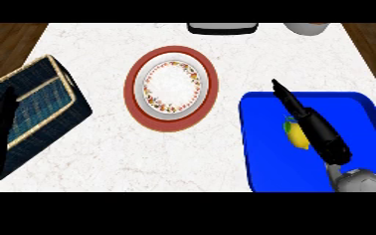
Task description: Pick the lemon from the tray and place it in the plate
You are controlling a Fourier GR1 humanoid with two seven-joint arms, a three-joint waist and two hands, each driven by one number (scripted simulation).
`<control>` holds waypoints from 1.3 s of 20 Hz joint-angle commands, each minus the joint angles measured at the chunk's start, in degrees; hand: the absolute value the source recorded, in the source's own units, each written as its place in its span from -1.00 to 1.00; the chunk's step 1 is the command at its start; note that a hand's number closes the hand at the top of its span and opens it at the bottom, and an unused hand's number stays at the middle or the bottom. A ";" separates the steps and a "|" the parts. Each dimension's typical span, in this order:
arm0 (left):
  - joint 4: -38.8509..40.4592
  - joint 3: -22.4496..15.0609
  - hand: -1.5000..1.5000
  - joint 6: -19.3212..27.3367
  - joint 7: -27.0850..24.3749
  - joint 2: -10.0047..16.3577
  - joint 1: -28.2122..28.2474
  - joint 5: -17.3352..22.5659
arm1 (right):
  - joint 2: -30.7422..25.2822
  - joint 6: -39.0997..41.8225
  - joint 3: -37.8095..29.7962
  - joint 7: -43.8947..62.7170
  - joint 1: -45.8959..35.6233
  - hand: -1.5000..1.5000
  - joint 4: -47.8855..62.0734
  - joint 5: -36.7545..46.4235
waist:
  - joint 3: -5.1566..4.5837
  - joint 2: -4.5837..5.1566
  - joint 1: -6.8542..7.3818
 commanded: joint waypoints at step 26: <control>-4.82 -3.27 0.00 -10.87 8.17 -8.26 -20.11 6.51 | -1.57 -8.25 3.25 -15.09 2.95 -1.00 -7.03 20.37 | -0.71 0.96 -0.90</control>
